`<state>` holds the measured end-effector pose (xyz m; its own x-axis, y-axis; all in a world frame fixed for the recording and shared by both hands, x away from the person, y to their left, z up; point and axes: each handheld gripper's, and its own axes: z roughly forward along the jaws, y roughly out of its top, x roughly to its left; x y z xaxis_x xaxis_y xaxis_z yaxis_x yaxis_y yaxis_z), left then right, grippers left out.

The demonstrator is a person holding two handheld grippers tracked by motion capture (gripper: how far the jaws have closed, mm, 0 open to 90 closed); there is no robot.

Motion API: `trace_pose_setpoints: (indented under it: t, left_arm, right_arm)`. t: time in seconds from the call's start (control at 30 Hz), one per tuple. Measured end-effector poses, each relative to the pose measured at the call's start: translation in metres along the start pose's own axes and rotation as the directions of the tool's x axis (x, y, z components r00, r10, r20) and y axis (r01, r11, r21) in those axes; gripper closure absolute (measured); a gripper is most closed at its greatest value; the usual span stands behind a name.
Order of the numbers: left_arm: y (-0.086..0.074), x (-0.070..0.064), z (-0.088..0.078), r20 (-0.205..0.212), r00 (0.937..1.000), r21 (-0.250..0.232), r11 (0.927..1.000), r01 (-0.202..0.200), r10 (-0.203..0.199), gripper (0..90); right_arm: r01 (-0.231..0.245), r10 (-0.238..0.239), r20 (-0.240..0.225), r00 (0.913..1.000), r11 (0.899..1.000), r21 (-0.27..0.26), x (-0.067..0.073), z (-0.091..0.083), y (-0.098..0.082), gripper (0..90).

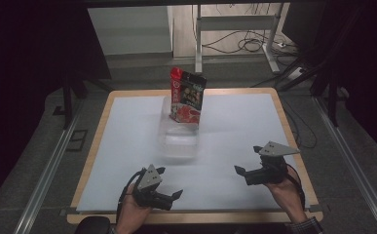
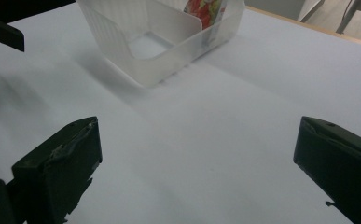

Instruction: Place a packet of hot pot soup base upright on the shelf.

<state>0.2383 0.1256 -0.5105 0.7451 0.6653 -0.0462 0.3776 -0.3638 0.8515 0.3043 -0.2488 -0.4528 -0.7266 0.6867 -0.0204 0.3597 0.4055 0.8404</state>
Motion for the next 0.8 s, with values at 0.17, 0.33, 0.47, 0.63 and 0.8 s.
trace_pose_setpoints:
  t: [0.17,0.33,0.47,0.63,0.8]
  left_arm:
    - [0.0,0.003,-0.001,-0.011,0.9999,0.003,1.0,0.002,-0.002,4.7]
    - [-0.001,0.005,-0.002,-0.019,0.9998,0.009,0.9999,0.004,-0.004,4.7]
    - [-0.001,0.005,-0.001,-0.022,0.9998,0.014,0.9999,0.001,-0.001,4.8]
    - [-0.002,0.005,0.0,-0.029,0.9996,0.014,0.9999,-0.004,0.005,4.7]
    - [-0.002,0.004,0.001,-0.034,0.9993,0.018,0.9998,-0.012,0.012,4.5]
  right_arm:
    - [-0.015,0.015,0.012,0.9998,1.0,0.003,0.0,-0.008,-0.01,1.0]
    - [-0.017,0.017,0.039,0.9991,1.0,-0.002,0.0,-0.018,-0.017,1.0]
    - [-0.016,0.017,0.059,0.9981,1.0,-0.008,-0.002,-0.025,-0.023,1.0]
    - [-0.012,0.013,0.085,0.9963,1.0,-0.011,-0.004,-0.032,-0.031,1.0]
    - [-0.014,0.015,0.104,0.9944,1.0,-0.003,-0.007,-0.036,-0.039,0.9]
